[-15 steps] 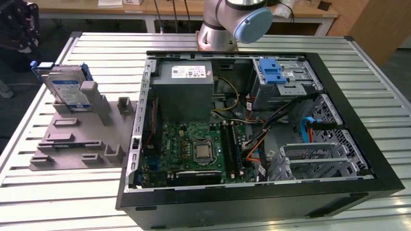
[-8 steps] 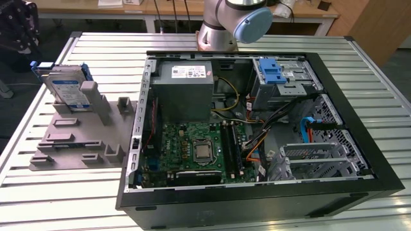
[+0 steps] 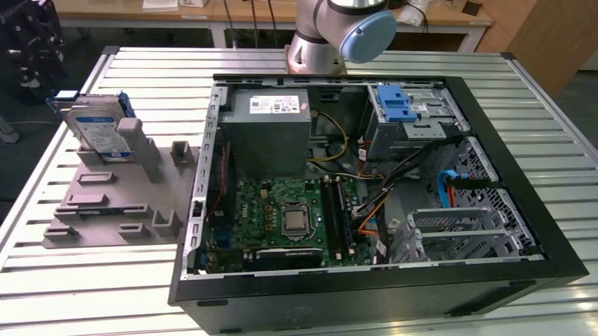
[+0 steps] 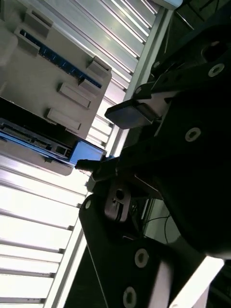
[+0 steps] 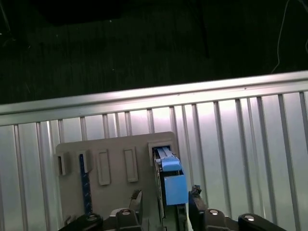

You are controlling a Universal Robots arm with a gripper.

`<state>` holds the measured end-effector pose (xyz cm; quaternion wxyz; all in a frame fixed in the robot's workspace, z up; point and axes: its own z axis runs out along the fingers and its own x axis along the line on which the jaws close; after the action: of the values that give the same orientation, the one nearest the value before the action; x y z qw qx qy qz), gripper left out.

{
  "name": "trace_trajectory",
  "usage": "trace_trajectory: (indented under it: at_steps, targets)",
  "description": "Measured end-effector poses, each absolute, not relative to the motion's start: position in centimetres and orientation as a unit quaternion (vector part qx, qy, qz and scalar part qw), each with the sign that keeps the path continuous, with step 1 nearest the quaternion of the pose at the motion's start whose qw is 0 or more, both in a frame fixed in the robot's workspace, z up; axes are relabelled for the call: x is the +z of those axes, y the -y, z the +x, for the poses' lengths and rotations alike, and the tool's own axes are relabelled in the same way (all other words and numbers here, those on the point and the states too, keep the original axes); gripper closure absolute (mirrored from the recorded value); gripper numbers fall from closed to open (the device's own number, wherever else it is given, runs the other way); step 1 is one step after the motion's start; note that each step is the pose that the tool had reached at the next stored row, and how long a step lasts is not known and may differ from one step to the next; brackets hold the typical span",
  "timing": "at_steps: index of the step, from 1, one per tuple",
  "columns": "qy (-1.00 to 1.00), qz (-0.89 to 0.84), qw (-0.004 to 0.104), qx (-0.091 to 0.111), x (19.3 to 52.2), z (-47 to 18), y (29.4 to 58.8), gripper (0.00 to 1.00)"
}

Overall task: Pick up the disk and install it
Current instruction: 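Pick up the disk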

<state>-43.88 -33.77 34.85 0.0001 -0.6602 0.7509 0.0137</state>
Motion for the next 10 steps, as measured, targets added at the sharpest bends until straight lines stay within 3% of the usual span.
trace_trajectory:
  at_steps: [1, 3, 4, 10]
  targets:
    - [-0.751, -0.660, 0.000, 0.014, 34.7, -43.9, 33.8, 0.47]
    - [-0.751, -0.660, 0.000, 0.014, 34.3, -43.9, 33.7, 0.47]
    - [-0.751, -0.660, 0.000, 0.014, 34.1, -43.9, 33.7, 0.41]
    - [-0.730, -0.683, 0.000, 0.014, 33.4, -43.9, 33.5, 0.41]
